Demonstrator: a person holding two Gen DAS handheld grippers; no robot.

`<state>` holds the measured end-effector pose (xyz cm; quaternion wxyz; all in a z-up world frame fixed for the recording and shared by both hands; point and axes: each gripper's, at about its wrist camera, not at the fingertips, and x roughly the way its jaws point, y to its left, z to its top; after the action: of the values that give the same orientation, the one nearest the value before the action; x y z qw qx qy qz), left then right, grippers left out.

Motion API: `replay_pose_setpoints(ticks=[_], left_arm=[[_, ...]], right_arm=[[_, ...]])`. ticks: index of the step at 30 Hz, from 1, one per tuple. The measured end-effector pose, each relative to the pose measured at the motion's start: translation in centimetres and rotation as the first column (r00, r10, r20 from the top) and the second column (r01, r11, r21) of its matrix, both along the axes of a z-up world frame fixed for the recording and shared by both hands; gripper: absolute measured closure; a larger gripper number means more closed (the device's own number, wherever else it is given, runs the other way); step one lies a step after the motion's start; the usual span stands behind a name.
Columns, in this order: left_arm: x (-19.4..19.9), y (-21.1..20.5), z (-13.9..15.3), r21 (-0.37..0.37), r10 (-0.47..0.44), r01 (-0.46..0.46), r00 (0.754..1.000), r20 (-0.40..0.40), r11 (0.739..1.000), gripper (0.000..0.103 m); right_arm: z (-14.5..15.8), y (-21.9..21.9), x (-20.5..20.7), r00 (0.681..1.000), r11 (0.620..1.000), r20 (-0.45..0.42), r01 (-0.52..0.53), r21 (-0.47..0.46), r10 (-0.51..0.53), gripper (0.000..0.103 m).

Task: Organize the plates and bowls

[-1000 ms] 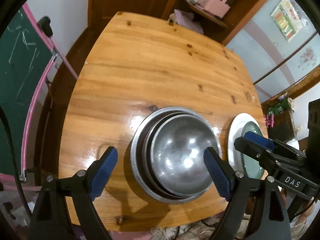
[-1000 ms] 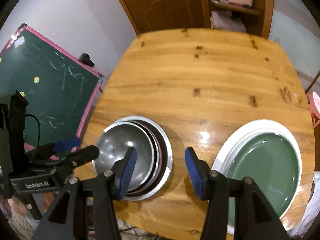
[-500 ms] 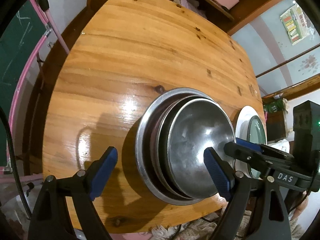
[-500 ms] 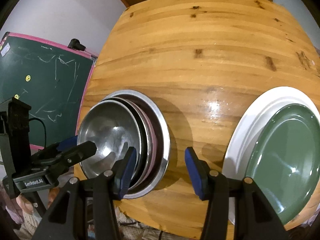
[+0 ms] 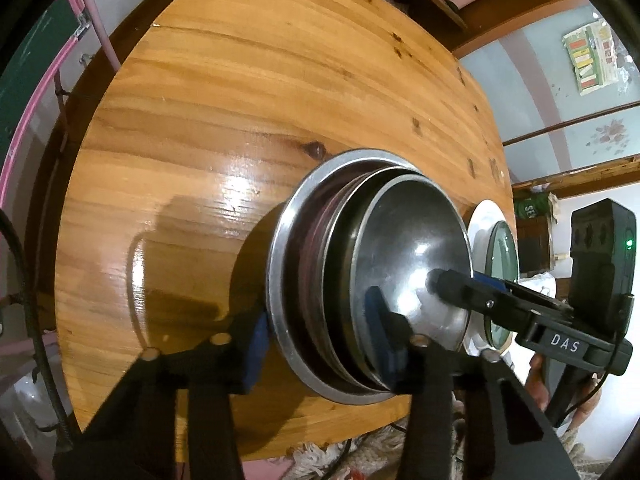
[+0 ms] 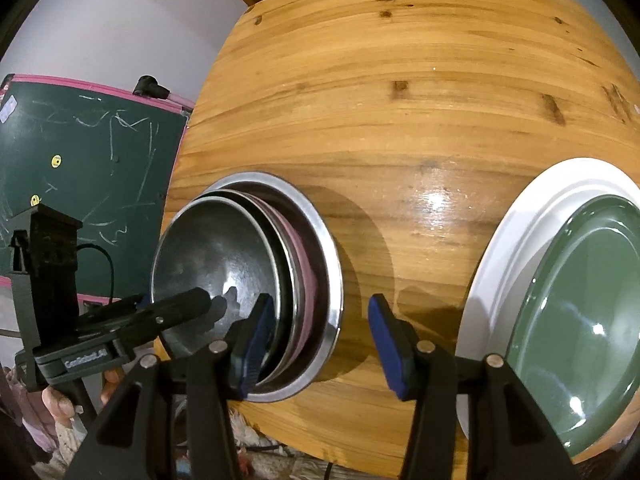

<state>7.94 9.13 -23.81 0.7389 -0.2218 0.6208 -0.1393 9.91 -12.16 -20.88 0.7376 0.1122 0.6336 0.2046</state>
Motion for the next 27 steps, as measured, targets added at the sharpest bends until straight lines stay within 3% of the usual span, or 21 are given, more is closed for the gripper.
replay_pose_setpoints(ticks=[4, 18, 27], left_arm=[[0.0, 0.0, 0.1, 0.004, 0.006, -0.006, 1.000, -0.003, 1.000, 0.063], [-0.5, -0.4, 1.3, 0.044, 0.004, -0.004, 1.000, 0.003, 0.999, 0.064], [-1.2, -1.2, 4.1, 0.071, -0.016, 0.013, 0.998, 0.054, 0.997, 0.064]], right_arm=[[0.1, 0.2, -0.1, 1.000, 1.000, 0.000, -0.015, 0.015, 0.015, 0.068], [1.2, 0.3, -0.8, 1.000, 1.000, 0.023, -0.020, -0.014, 0.020, 0.070], [3.4, -1.2, -1.7, 0.997, 1.000, 0.073, 0.005, -0.005, -0.005, 0.071]])
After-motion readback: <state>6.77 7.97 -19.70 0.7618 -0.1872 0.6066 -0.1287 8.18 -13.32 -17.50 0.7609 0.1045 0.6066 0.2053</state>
